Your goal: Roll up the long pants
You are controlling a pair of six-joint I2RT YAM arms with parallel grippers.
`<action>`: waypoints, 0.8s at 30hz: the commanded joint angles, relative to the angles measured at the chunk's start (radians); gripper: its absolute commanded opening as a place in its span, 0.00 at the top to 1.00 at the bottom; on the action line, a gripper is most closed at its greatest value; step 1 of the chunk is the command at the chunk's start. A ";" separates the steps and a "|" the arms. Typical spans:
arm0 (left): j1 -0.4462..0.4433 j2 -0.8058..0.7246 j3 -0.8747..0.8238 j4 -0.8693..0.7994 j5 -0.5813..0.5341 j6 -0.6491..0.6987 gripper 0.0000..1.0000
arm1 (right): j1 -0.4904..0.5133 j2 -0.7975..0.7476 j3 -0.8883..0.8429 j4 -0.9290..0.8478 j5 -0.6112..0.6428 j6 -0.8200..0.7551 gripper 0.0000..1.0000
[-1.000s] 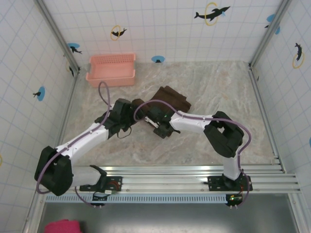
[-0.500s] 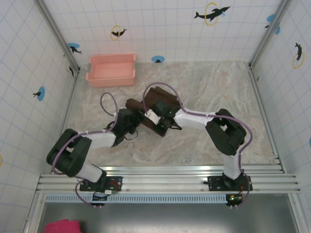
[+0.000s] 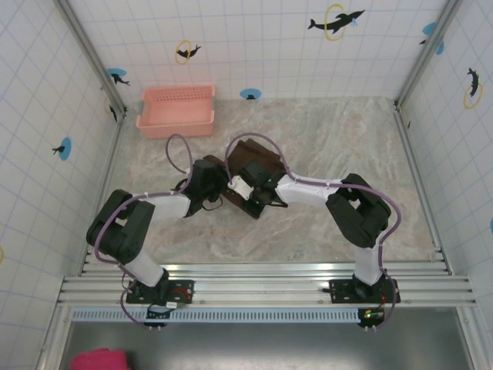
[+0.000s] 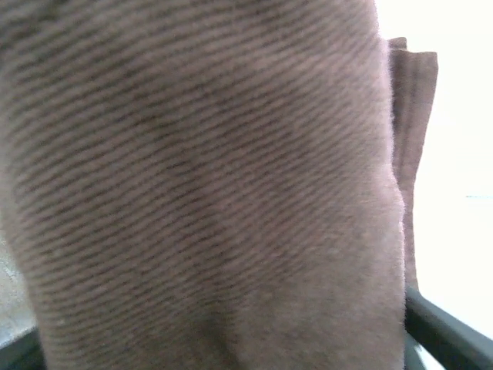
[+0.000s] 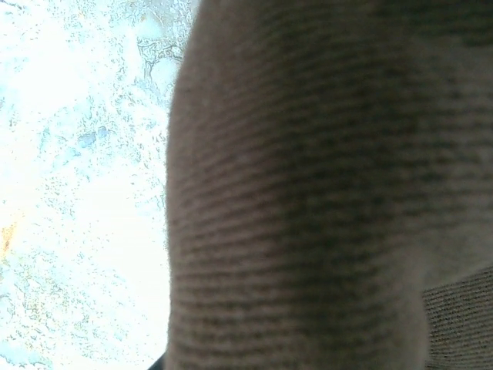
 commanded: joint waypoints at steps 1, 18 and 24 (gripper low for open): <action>0.018 0.097 0.048 0.003 0.079 0.064 1.00 | 0.066 0.119 -0.103 -0.271 -0.115 -0.016 1.00; -0.040 0.294 0.603 -1.211 -0.066 0.293 1.00 | 0.146 -0.202 0.060 -0.354 0.379 0.099 0.00; -0.096 0.463 0.835 -1.511 -0.145 0.252 1.00 | 0.266 -0.160 0.137 -0.317 0.528 0.174 0.00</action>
